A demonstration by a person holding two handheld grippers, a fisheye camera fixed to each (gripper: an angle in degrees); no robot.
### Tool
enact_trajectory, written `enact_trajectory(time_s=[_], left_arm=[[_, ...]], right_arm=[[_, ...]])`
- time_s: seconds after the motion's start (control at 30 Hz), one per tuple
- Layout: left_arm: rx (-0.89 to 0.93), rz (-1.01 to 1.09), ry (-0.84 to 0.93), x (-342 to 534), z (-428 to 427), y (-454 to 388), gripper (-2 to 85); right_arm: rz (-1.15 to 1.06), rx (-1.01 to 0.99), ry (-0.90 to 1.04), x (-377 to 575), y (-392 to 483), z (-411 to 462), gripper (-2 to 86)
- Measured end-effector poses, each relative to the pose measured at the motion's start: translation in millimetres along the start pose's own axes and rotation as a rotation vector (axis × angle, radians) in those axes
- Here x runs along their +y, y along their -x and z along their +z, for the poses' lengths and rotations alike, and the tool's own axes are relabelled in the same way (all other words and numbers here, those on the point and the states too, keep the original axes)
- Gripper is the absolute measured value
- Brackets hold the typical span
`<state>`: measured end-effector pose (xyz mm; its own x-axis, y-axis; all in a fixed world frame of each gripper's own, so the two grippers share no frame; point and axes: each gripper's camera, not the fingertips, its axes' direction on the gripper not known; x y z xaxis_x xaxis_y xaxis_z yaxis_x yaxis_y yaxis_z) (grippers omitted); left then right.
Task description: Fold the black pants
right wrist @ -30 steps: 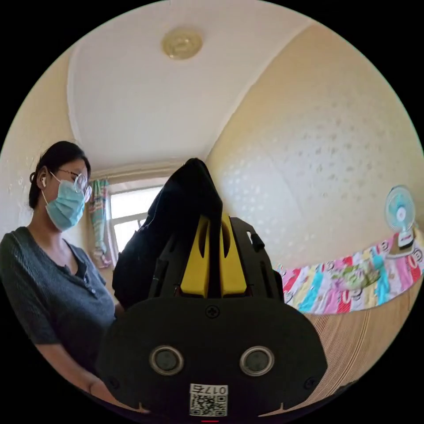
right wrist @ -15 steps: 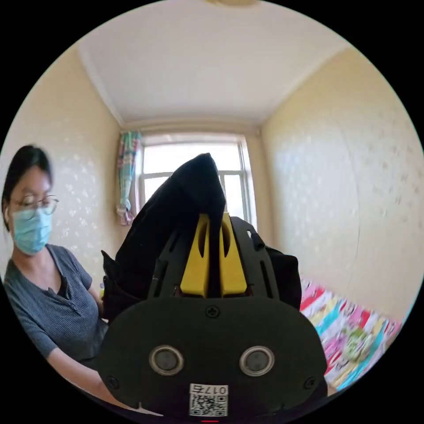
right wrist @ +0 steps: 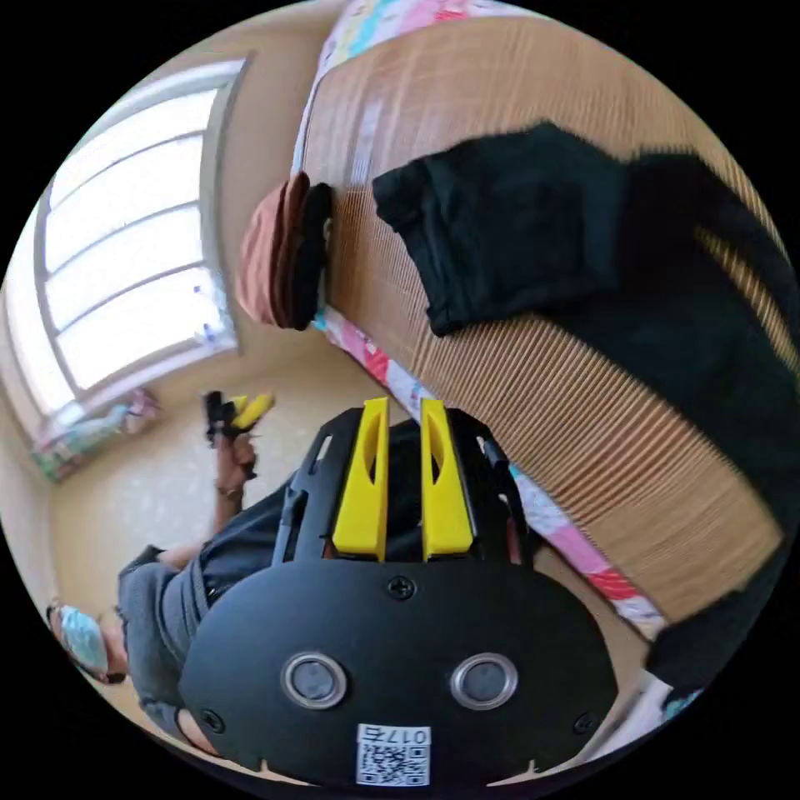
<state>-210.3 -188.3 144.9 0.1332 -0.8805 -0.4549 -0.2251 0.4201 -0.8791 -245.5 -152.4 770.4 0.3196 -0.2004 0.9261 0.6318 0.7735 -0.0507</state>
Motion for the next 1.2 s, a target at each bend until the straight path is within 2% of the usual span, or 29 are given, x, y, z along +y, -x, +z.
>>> enact_trajectory(time_s=[0.03,0.07,0.13,0.2,0.33,0.47,0.53,0.67,0.77,0.83,0.87,0.97,1.03,1.07,1.13,1.17,1.2], left_arm=[[-0.025,0.003,0.053,-20.0,5.9,1.5,12.5],[-0.042,0.009,0.082,-31.1,9.8,0.9,12.5],[-0.114,0.039,0.203,-79.4,31.6,-3.8,12.8],[-0.137,0.052,0.290,-117.8,53.0,-6.9,13.4],[-0.176,0.074,0.425,-198.5,106.8,-12.9,15.7],[-0.245,0.010,0.450,-251.6,140.4,-7.7,17.1],[-0.286,-0.028,0.488,-274.5,160.4,-3.8,15.9],[-0.293,-0.104,0.439,-292.0,157.2,-0.6,10.8],[-0.132,-0.147,0.491,-297.7,140.8,-1.7,5.0],[0.085,-0.091,0.528,-305.9,116.6,-25.6,1.7],[0.138,-0.069,0.537,-310.8,109.1,-35.3,1.5],[0.292,0.183,0.422,-354.6,49.7,-111.8,1.0],[0.358,0.380,0.187,-398.9,-15.8,-170.6,1.3],[0.364,0.395,0.105,-408.8,-33.7,-178.9,1.4],[0.235,0.343,-0.171,-434.3,-91.4,-185.9,3.1],[0.179,0.326,-0.231,-435.6,-102.4,-183.4,3.4],[0.051,0.258,-0.321,-432.9,-117.3,-173.8,4.0]], right_arm=[[0.029,-0.179,-0.111,29.8,-33.1,-18.0,4.4],[0.049,-0.244,-0.169,45.8,-48.4,-27.4,3.8],[0.165,-0.438,-0.430,118.7,-102.5,-66.2,2.2],[0.206,-0.544,-0.641,178.6,-128.9,-90.5,1.5],[0.281,-0.623,-0.971,306.1,-153.3,-114.5,0.6],[0.307,-0.689,-1.186,395.2,-154.6,-104.3,0.6],[0.326,-0.759,-1.326,445.1,-154.4,-86.3,0.5],[0.380,-0.856,-1.523,509.5,-158.6,-57.0,0.5],[0.459,-0.932,-1.649,552.1,-171.8,-40.9,0.4],[0.535,-0.975,-1.721,574.3,-181.7,-37.1,0.4],[0.551,-0.984,-1.731,577.2,-184.1,-37.8,0.4],[0.575,-1.044,-1.747,575.5,-197.9,-53.8,0.4],[0.525,-1.085,-1.703,555.6,-210.9,-82.1,0.4],[0.513,-1.092,-1.677,548.3,-214.0,-91.1,0.4],[0.473,-1.094,-1.511,510.8,-222.3,-133.8,0.4],[0.462,-1.087,-1.458,500.0,-223.4,-145.4,0.5],[0.436,-1.063,-1.344,477.2,-224.7,-169.2,0.5]])
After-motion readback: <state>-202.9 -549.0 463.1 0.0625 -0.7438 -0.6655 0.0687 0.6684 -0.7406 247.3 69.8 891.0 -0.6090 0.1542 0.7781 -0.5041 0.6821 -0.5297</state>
